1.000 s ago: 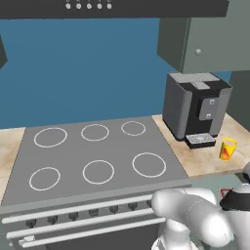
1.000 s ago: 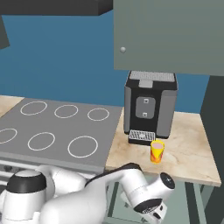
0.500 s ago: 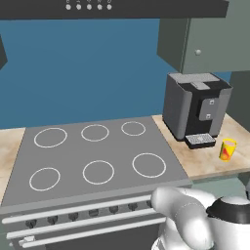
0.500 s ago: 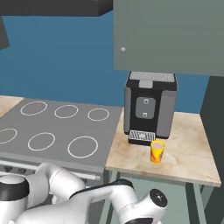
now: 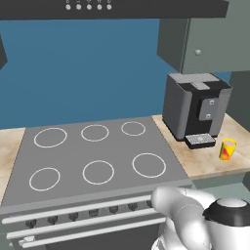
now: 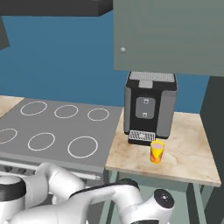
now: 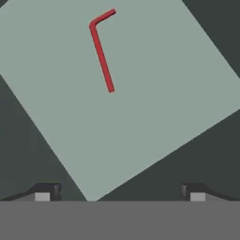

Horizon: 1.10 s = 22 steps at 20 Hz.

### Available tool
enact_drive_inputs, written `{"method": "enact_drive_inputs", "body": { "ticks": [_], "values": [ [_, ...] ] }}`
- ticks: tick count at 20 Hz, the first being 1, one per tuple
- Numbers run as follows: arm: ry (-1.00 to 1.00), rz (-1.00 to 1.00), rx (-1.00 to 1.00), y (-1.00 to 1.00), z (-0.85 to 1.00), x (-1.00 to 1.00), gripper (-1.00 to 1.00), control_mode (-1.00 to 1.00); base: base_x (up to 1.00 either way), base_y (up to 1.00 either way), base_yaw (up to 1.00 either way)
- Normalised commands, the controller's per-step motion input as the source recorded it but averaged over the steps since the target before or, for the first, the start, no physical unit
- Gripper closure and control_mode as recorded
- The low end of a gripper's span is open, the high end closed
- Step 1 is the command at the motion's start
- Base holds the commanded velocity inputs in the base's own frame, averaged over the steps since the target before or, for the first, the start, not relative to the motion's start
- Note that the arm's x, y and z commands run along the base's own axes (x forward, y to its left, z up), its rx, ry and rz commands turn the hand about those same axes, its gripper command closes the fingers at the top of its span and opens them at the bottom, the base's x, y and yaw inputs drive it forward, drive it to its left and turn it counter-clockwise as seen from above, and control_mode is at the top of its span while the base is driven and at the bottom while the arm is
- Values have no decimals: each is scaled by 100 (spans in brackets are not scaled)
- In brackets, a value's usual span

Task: Pick up the straw from the right drawer and put it inside the smoothie cup.

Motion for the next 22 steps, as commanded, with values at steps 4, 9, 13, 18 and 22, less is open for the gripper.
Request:
{"method": "enact_drive_inputs", "body": {
  "ticks": [4,9,13,18,22],
  "values": [
    [6,0,0,0,-9,99,-100,-100,0,0,0],
    [1,6,0,0,-46,58,-100,-100,0,0,0],
    [0,5,0,-3,-64,23,-100,-100,0,0,0],
    [0,1,0,-12,-40,9,-100,-100,0,0,0],
    [0,0,0,-7,-22,29,-100,-100,0,0,0]
  ]
}}
